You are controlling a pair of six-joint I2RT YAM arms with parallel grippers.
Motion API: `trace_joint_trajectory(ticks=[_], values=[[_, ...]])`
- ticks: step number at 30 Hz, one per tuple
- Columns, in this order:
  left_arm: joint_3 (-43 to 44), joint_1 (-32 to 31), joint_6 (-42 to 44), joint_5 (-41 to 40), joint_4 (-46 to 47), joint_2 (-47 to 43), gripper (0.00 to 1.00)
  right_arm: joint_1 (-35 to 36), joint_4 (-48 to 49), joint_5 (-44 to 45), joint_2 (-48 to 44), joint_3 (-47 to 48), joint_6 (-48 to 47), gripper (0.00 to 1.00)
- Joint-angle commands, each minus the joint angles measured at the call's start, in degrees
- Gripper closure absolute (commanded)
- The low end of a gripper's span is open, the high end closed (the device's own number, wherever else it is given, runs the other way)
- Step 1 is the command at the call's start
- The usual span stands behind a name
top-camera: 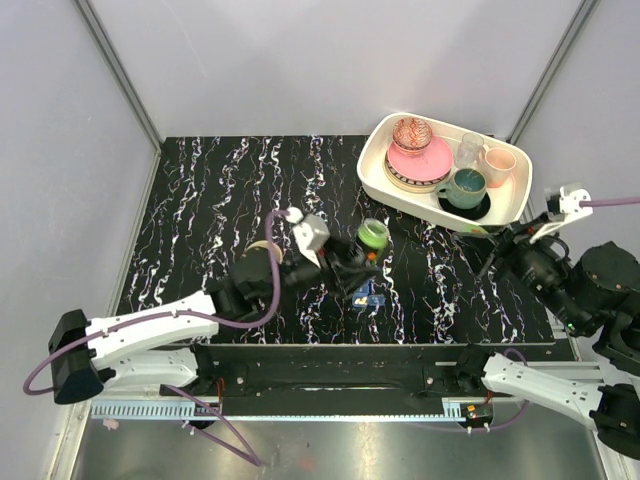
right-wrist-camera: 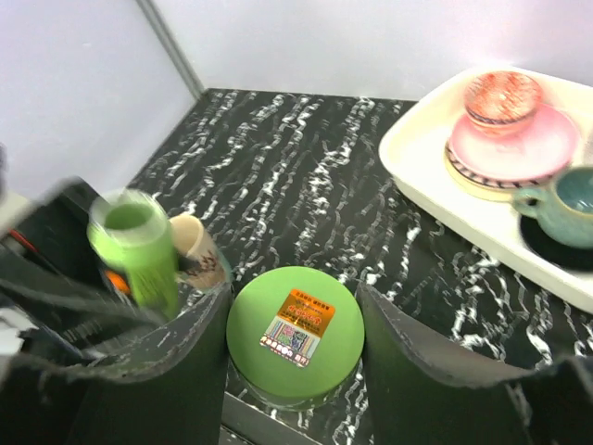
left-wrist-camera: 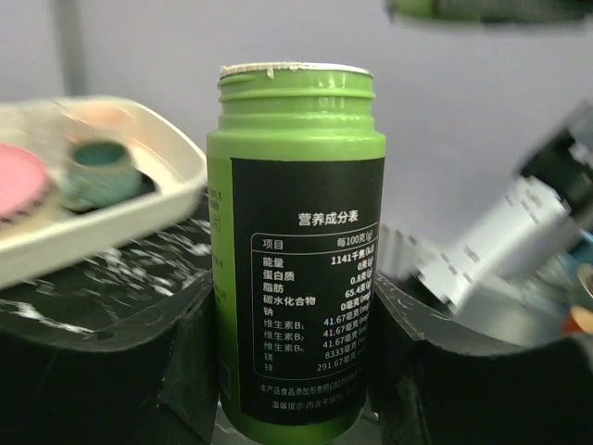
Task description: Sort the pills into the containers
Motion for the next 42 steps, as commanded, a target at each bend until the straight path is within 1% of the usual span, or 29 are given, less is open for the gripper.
trace_joint_trajectory(ticks=[1,2,4,5,8,14,17,21,32,37,42], values=[[2.7,-6.4,-2.2,7.3,0.2,2.6,1.0,0.3,8.8,-8.6,3.8,3.4,-2.3,1.0],[3.3,-7.2,-1.9,7.3,0.5,4.3,1.0,0.3,10.5,-11.4,4.4,3.7,-1.9,1.0],[5.4,-8.6,-1.5,8.1,0.9,5.7,1.0,0.2,11.5,-14.3,6.5,4.8,-0.9,1.0],[5.7,-8.9,-1.4,8.6,1.3,6.2,1.0,0.3,12.1,-17.1,7.1,5.1,-0.8,1.0],[7.4,-9.4,-1.6,9.5,2.7,7.6,1.0,0.3,13.0,-22.0,8.4,5.6,-0.2,1.0],[8.8,-9.7,-2.0,10.2,5.1,8.1,1.0,0.3,13.5,-30.2,8.4,3.2,-1.4,1.0],[8.4,-9.7,-2.9,10.3,7.7,7.9,1.0,0.3,14.1,-32.6,8.4,1.4,-1.9,1.0],[7.3,-9.7,-4.2,10.0,10.6,7.9,1.0,0.3,15.0,-33.3,7.8,-0.6,-1.9,1.0],[6.5,-9.7,-3.7,8.1,12.7,6.8,1.0,0.2,16.0,-35.3,6.8,-2.8,-1.9,1.0],[4.4,-9.7,-4.5,5.1,18.0,5.6,1.0,0.2,17.1,-36.7,5.4,-4.4,-2.1,1.0],[3.9,-9.7,-5.5,5.7,22.7,6.0,1.0,0.3,19.0,-40.5,4.7,-6.0,-2.4,1.0]])
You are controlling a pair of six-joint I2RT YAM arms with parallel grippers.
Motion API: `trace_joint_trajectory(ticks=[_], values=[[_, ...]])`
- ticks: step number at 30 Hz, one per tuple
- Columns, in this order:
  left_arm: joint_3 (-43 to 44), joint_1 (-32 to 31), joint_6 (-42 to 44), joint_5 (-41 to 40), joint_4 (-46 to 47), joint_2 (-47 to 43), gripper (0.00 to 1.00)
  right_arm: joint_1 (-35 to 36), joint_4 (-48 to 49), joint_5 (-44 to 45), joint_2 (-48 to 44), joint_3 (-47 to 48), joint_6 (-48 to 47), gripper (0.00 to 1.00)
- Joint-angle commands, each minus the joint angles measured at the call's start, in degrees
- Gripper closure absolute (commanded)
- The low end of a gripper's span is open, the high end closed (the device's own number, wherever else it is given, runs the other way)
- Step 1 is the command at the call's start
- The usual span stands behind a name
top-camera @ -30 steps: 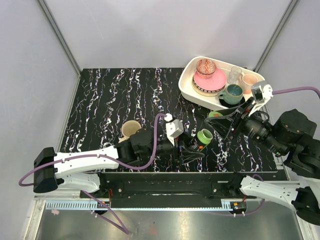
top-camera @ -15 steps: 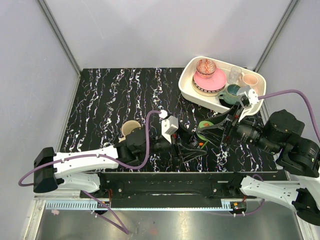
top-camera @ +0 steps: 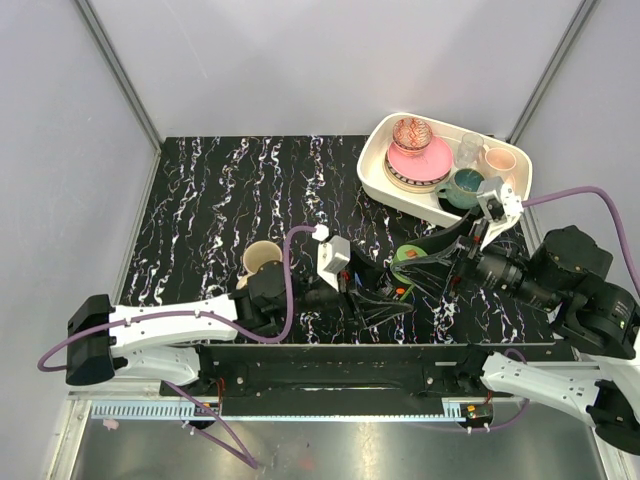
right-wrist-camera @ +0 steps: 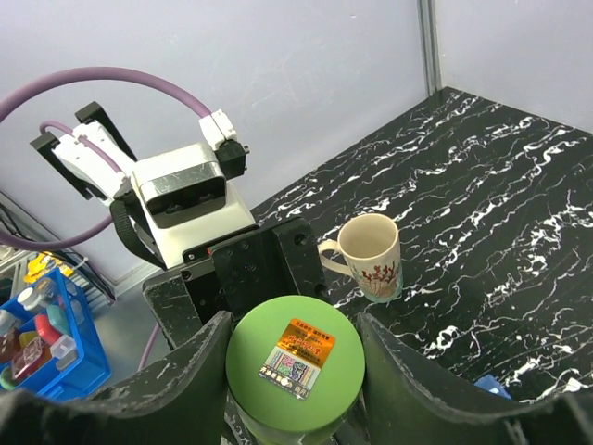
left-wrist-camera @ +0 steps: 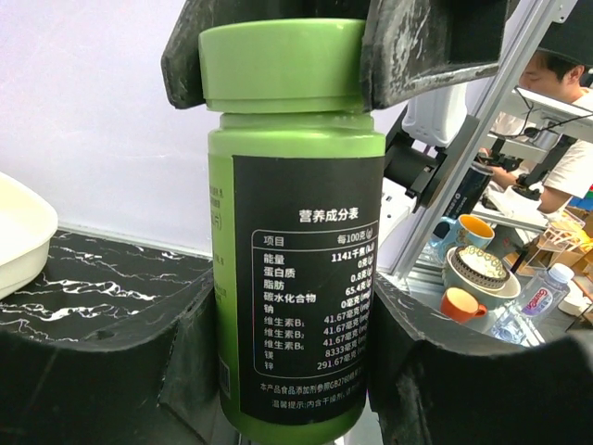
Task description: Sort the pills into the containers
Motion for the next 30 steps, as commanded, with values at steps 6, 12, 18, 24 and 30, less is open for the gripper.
trace_joint_trajectory(ticks=[6,12,18,24,30], values=[[0.5,0.2,-4.3,1.3,19.1,-0.3,1.0,0.3,4.7,-12.2,-1.4,-3.3,-3.1,0.98],[1.5,0.2,-7.3,5.4,23.5,1.3,1.0,0.3,6.5,-18.0,-2.2,-3.8,-7.0,0.97],[1.3,0.2,-7.8,7.1,24.8,0.3,1.0,0.2,7.2,-22.4,-3.3,-3.9,-9.4,1.0],[1.3,0.2,-7.8,9.3,26.0,-0.5,1.0,0.3,9.5,-28.9,-3.7,-5.5,-12.1,1.0],[1.2,0.2,-8.2,11.7,28.4,0.1,1.0,0.3,14.1,-34.8,-2.9,-8.4,-11.8,0.99]])
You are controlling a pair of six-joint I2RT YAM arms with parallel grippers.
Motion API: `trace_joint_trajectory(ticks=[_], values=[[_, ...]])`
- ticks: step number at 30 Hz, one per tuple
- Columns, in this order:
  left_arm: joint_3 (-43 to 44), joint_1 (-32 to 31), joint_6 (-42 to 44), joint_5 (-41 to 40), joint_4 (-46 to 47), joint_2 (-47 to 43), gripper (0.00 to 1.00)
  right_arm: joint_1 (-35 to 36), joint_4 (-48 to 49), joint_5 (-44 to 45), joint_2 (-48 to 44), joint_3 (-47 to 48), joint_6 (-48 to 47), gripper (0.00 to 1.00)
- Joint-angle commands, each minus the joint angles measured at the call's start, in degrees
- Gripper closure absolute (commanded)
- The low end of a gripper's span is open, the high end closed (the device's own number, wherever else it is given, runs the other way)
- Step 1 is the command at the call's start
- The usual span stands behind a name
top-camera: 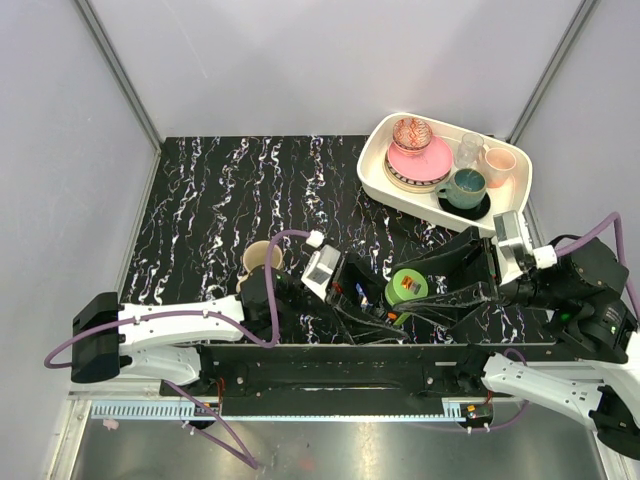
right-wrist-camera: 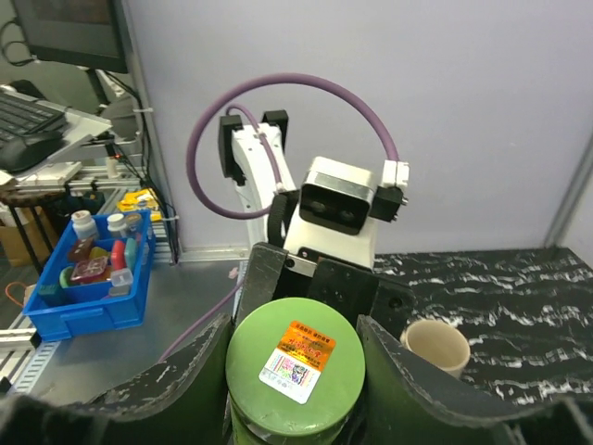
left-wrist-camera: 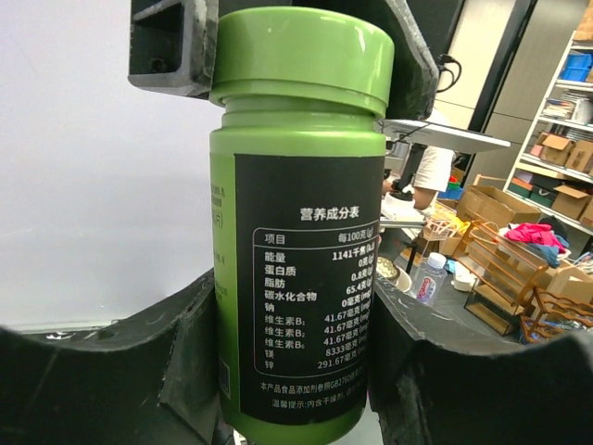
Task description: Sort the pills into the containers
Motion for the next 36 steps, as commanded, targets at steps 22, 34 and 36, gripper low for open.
trace_joint_trajectory(ticks=[22,34,36], values=[[7.0,0.7,5.1,6.3,1.4,-4.2,1.0,0.4,-0.1,-20.9,2.2,-2.3,4.7,0.99],[4.4,0.7,6.0,-1.9,2.6,-6.3,1.0,0.4,-5.3,-10.4,2.7,-2.9,2.1,1.0],[3.7,0.7,5.6,-3.1,3.8,-6.5,1.0,0.4,-5.5,-8.8,2.4,-3.3,1.5,1.0]])
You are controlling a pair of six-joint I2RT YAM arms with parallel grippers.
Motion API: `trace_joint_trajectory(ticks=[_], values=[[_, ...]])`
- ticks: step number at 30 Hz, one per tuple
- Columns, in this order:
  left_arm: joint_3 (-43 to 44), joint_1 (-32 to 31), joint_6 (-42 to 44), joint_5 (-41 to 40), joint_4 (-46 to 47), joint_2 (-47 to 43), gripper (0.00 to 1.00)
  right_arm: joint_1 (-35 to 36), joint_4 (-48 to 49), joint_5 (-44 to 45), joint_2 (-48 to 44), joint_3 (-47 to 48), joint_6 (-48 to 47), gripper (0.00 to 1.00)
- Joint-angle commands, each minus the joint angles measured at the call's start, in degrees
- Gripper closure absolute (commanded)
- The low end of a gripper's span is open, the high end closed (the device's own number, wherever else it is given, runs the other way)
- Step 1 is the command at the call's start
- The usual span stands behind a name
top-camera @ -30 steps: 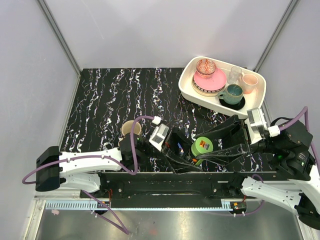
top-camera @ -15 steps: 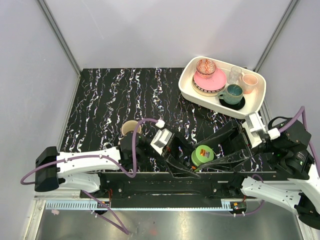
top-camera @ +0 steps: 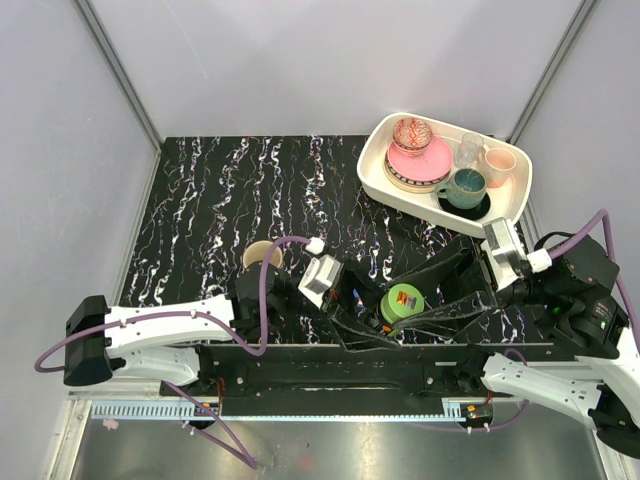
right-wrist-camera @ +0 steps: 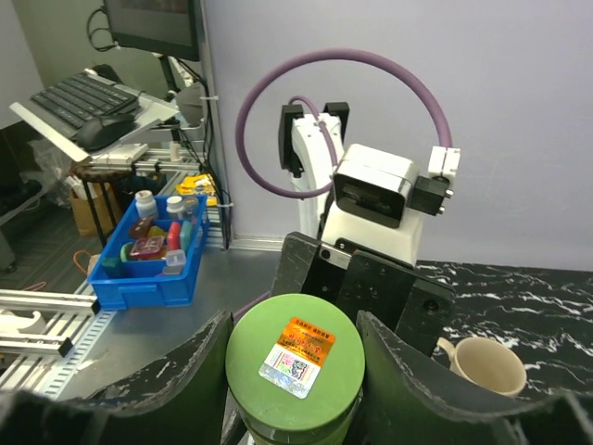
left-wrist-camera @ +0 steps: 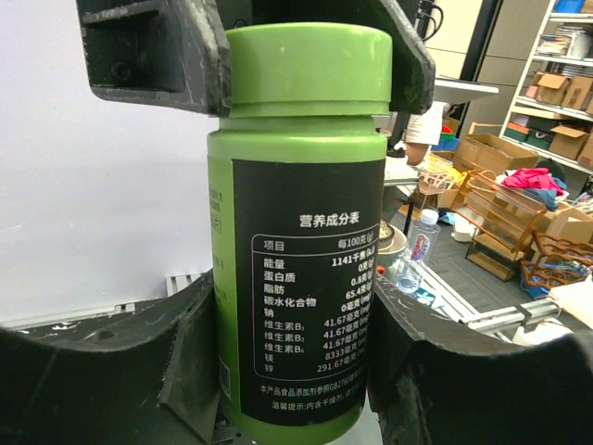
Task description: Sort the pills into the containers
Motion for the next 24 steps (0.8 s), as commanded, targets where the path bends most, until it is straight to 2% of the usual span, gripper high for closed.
trace_joint_trajectory(ticks=[1,7,14,19,24], values=[[1.5,0.7,0.0,-12.0,12.0,-4.0,1.0,0.4,-10.0,3.8,1.0,-1.7,-0.9,1.0],[1.1,0.7,0.5,-15.2,12.1,-4.6,1.0,0.4,-11.2,8.1,1.1,-2.4,-1.0,1.0],[2.3,0.8,6.9,-19.1,5.5,-5.7,1.0,0.4,-14.9,12.5,3.3,-0.1,0.8,1.0],[2.8,1.1,13.8,-24.9,-0.2,-7.4,1.0,0.4,-19.4,22.8,6.0,3.0,2.0,1.0],[3.8,1.3,18.7,-30.8,-1.5,-8.2,1.0,0.4,-20.9,34.4,8.1,5.0,5.0,1.0]])
